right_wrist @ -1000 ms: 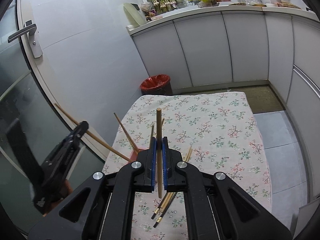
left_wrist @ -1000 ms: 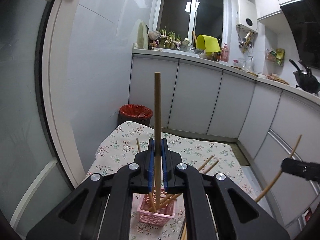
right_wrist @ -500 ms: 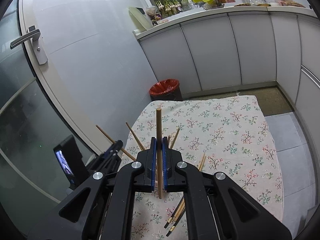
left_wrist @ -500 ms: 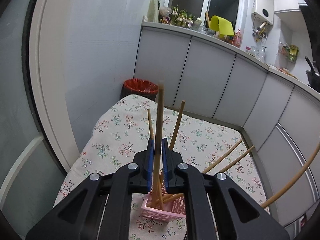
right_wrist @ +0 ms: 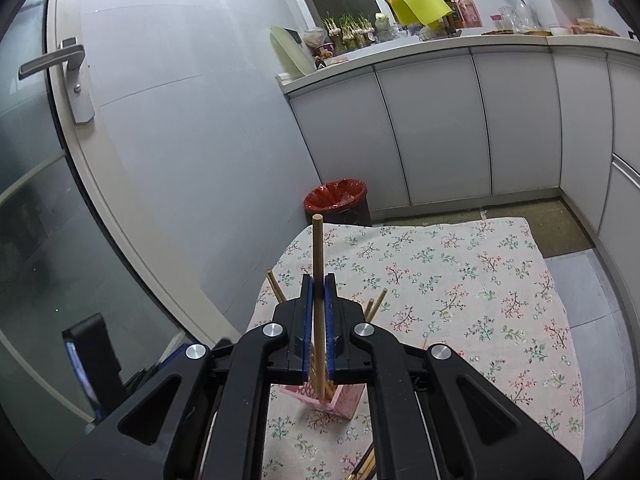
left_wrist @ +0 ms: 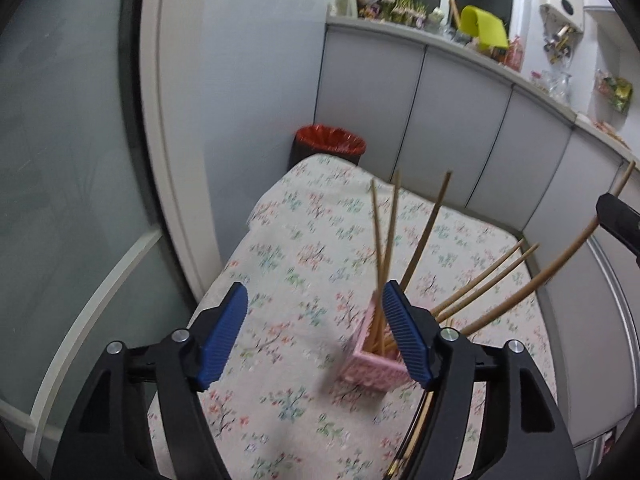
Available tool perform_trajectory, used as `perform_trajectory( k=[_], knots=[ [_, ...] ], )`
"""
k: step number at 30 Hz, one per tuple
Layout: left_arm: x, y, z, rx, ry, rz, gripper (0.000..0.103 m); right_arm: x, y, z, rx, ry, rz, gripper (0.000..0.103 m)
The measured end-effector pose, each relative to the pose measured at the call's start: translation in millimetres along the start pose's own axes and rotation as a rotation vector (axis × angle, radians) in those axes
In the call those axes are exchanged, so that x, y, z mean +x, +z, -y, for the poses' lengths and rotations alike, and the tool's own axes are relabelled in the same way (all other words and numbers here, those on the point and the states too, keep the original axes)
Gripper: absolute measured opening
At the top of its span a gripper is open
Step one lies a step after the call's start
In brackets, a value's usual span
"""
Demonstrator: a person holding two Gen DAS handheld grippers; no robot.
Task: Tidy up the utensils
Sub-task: 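Open both grippers to drop the chopsticks into the pink holder, then grasp a black chopstick from the table with the left gripper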
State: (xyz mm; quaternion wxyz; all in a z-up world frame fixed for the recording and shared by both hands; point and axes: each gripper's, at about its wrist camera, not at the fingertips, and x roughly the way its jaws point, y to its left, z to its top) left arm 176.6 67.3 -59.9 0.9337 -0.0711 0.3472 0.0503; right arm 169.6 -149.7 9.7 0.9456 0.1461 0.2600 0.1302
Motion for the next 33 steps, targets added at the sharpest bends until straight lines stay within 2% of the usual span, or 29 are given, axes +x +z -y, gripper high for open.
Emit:
perform_trajectory(
  k=[4, 8, 12, 14, 15, 16, 18, 20, 22, 27, 33],
  knots=[
    [3, -9, -7, 0.024, 0.038, -0.047, 0.08, 17, -6, -7, -0.045, -0.054, -0.023, 0.005],
    [7, -15, -9, 0.067, 0.067, -0.083, 0.081, 38, -17, -9, -0.066, -0.091, -0.071, 0.005],
    [13, -19, -14, 0.076, 0.036, -0.13, 0.085, 51, -24, -8, -0.059, -0.095, -0.111, 0.005],
    [16, -20, -15, 0.08, 0.028, -0.153, 0.086, 51, -26, -7, -0.049, -0.081, -0.12, 0.01],
    [17, -22, -15, 0.082, 0.024, -0.166, 0.086, 49, -25, -9, -0.053, -0.074, -0.12, 0.017],
    [19, -23, -15, 0.083, 0.02, -0.176, 0.087, 46, -25, -10, -0.061, -0.066, -0.117, 0.028],
    [20, -27, -14, 0.081, -0.001, -0.198, 0.088, 35, -23, -13, -0.086, -0.067, -0.101, 0.037],
    [18, -30, -13, 0.079, -0.019, -0.214, 0.091, 25, -22, -12, -0.1, -0.073, -0.096, 0.041],
    [17, -35, -11, 0.078, -0.032, -0.224, 0.091, 13, -21, -7, -0.09, -0.07, -0.099, 0.051],
    [14, -43, -7, 0.076, -0.047, -0.248, 0.095, -9, -22, 18, -0.056, -0.091, -0.128, 0.069],
    [18, -55, -2, 0.074, -0.066, -0.297, 0.095, -15, -41, 60, -0.014, -0.146, -0.208, 0.087]
  ],
)
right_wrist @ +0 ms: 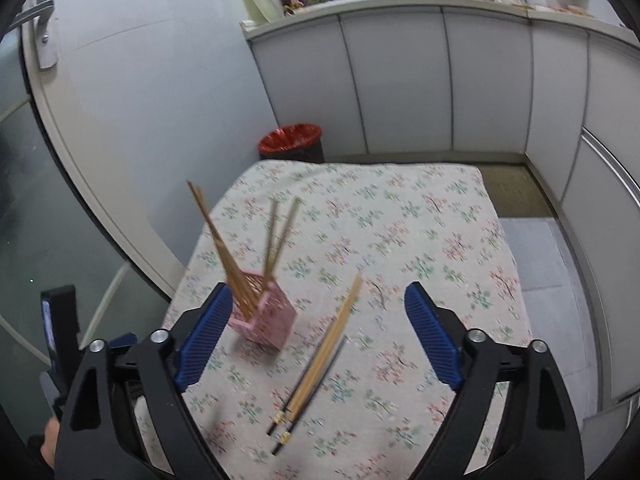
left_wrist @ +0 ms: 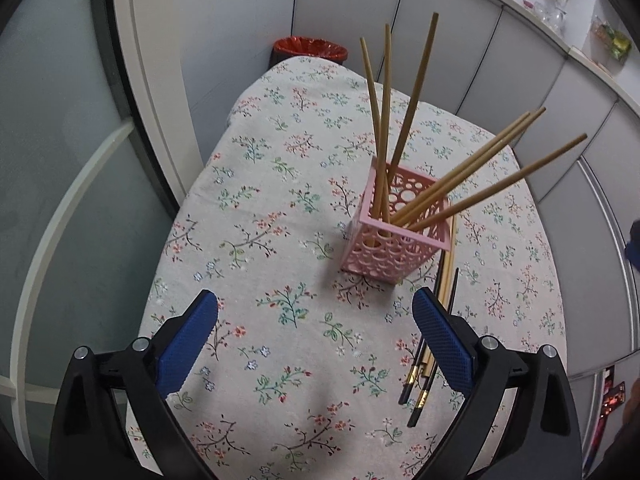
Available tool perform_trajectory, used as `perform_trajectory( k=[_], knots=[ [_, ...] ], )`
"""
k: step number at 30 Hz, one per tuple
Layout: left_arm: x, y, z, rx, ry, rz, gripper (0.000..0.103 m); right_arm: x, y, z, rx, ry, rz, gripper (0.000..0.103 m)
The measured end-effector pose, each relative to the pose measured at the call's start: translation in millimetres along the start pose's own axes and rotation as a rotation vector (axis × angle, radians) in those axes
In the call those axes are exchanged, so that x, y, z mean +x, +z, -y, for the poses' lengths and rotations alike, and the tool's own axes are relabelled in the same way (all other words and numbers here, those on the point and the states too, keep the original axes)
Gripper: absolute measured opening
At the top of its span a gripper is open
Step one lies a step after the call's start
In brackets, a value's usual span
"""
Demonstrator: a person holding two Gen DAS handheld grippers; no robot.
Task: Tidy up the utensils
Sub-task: 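Grasp a black chopstick from the table with the left gripper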
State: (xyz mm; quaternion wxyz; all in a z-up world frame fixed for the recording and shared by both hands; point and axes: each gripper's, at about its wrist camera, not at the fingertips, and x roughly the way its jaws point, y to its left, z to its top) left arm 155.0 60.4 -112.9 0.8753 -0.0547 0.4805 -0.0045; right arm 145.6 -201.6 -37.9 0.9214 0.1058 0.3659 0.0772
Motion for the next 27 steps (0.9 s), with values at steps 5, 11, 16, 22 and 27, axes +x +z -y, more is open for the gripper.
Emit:
perform_trajectory(
  k=[5, 11, 16, 22, 27],
  knots=[
    [11, -6, 4, -0.009, -0.008, -0.03, 0.095, 16, -19, 33, 0.058, -0.032, -0.102, 0.096],
    [29, -11, 14, 0.015, 0.002, -0.07, 0.095, 40, -42, 53, 0.103, -0.069, -0.226, 0.096],
    [42, -15, 33, 0.095, -0.027, -0.095, 0.095, 53, -55, 62, 0.091, -0.113, -0.277, 0.096],
    [58, -16, 53, 0.162, -0.085, -0.127, 0.094, 68, -59, 65, 0.078, -0.128, -0.314, 0.096],
    [81, -22, 71, 0.18, -0.245, -0.23, 0.022, 82, -62, 71, 0.086, -0.135, -0.353, 0.096]
  ],
)
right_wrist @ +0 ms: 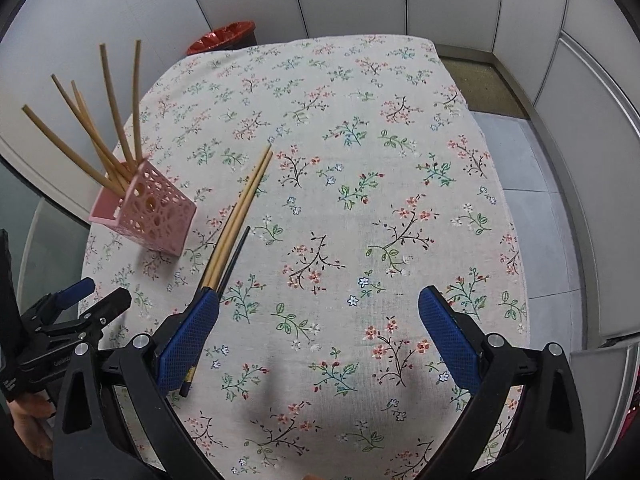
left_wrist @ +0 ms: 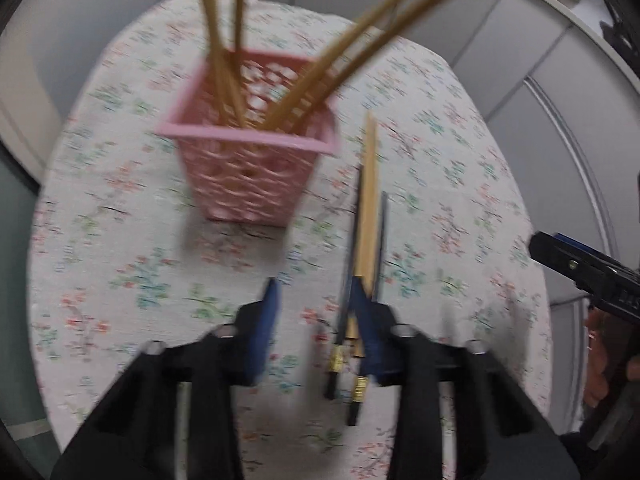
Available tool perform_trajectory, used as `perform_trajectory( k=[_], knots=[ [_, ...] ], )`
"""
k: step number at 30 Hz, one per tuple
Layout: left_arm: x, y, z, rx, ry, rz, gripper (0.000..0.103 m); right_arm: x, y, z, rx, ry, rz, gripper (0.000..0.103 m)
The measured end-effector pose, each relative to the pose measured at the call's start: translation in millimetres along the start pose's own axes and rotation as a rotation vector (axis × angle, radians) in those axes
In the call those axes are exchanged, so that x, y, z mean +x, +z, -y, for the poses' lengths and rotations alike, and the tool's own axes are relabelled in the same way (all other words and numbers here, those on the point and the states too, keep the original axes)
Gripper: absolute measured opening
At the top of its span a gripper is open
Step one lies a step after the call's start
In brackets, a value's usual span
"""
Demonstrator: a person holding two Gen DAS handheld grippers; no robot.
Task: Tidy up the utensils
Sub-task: 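Grasp a black chopstick from the table with the left gripper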
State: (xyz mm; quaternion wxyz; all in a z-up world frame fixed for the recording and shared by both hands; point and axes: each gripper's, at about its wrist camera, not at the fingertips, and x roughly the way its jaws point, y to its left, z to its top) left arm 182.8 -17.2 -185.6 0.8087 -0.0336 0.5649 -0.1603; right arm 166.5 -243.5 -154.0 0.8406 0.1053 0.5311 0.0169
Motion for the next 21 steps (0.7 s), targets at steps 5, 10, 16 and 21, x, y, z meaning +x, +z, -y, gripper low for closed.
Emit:
perform_trajectory(
  k=[5, 10, 16, 21],
  knots=[
    [16, 2, 16, 0.056, -0.005, 0.006, 0.015, 8, 0, 4, 0.009, -0.005, -0.017, 0.096],
    [32, 7, 29, 0.089, 0.009, 0.014, 0.015, 10, -2, 5, 0.008, 0.001, -0.032, 0.096],
    [50, 15, 29, 0.089, 0.068, 0.0, 0.009, 10, -2, 9, 0.015, 0.01, -0.038, 0.096],
    [54, 17, 29, 0.08, 0.061, -0.004, 0.008, 9, -3, 12, 0.019, 0.012, -0.038, 0.096]
  ],
)
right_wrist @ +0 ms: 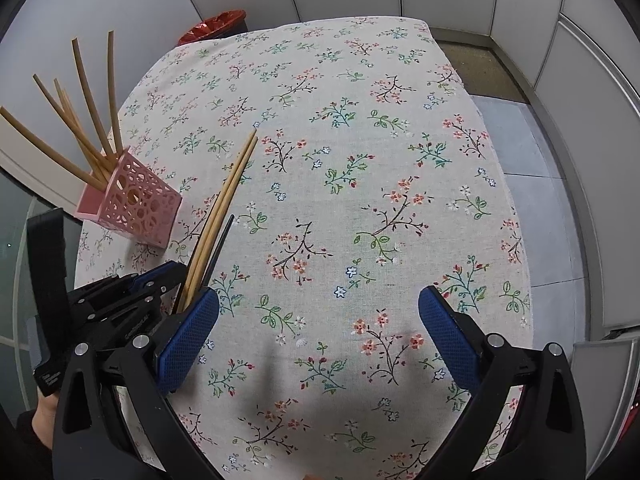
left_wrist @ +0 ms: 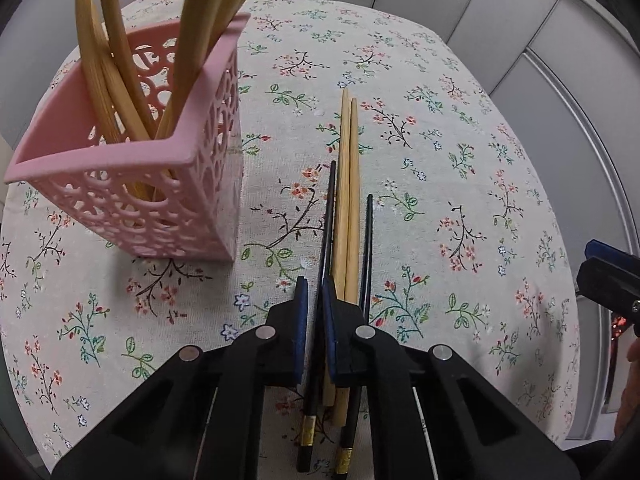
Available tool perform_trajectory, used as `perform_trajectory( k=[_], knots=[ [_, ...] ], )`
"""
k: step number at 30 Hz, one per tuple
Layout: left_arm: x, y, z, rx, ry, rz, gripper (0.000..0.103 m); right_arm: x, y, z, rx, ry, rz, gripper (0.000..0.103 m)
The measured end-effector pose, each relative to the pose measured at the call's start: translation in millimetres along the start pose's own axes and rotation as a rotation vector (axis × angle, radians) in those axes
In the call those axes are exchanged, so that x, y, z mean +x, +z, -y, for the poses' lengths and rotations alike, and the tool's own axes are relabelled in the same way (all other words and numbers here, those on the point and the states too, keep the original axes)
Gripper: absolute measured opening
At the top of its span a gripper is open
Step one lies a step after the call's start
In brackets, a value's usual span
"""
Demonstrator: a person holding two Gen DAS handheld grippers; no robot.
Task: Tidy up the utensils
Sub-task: 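Grasp a black chopstick from the table with the left gripper, then grasp the other black chopstick with the right gripper while the left holds its own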
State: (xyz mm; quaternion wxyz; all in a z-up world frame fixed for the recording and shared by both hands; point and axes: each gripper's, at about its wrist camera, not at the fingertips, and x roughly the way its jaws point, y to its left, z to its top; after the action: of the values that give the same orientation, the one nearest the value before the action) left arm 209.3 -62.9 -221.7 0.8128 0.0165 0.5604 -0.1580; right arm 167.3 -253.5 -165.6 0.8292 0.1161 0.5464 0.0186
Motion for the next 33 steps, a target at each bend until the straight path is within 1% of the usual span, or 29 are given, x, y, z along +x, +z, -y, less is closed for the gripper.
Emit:
perform_trajectory(
  k=[3, 6, 7, 10, 15, 21, 23, 24, 25, 26, 27, 30, 32, 33],
  knots=[
    [6, 1, 4, 0.014, 0.003, -0.015, 0.008, -1, 0, 4, 0.009, 0.003, -0.001, 0.096],
    [6, 0, 9, 0.036, 0.027, -0.011, 0.008, -2, -1, 5, 0.016, 0.009, -0.001, 0.096],
    [5, 0, 10, 0.038, 0.033, -0.013, 0.006, -3, -1, 5, 0.015, 0.011, 0.0, 0.096],
    [4, -2, 9, 0.019, 0.032, -0.038, 0.006, -4, -1, 4, 0.009, 0.011, 0.002, 0.096],
    [-15, -25, 2, 0.045, 0.02, -0.083, 0.006, -4, -1, 4, 0.016, 0.014, 0.004, 0.096],
    [-25, -47, -19, 0.019, 0.02, -0.151, 0.006, -1, 0, -3, 0.017, 0.014, -0.001, 0.096],
    [-26, -49, -20, 0.035, 0.022, -0.14, 0.006, 0, 0, -7, 0.012, 0.017, -0.004, 0.096],
    [-28, -49, -20, 0.038, 0.028, -0.118, 0.009, 0, 0, -8, 0.01, 0.017, -0.004, 0.096],
    [-28, -47, -20, 0.038, 0.035, -0.097, 0.013, 0, 0, -10, 0.007, 0.017, -0.006, 0.096],
    [-29, -44, -21, 0.034, 0.034, -0.078, 0.021, 1, 0, -11, 0.006, 0.018, -0.008, 0.096],
    [-28, -40, -20, 0.03, 0.028, -0.058, 0.023, 2, 0, -12, 0.007, 0.018, -0.009, 0.096],
    [-20, -27, -20, 0.023, 0.043, -0.017, 0.023, 5, -1, -13, 0.013, 0.02, -0.018, 0.096],
    [-11, -21, -21, 0.011, 0.033, -0.021, 0.023, 9, -1, -14, 0.013, 0.021, -0.027, 0.096],
    [-9, -19, -20, 0.016, 0.042, 0.0, 0.022, 11, -2, -14, 0.012, 0.019, -0.03, 0.096]
  ],
)
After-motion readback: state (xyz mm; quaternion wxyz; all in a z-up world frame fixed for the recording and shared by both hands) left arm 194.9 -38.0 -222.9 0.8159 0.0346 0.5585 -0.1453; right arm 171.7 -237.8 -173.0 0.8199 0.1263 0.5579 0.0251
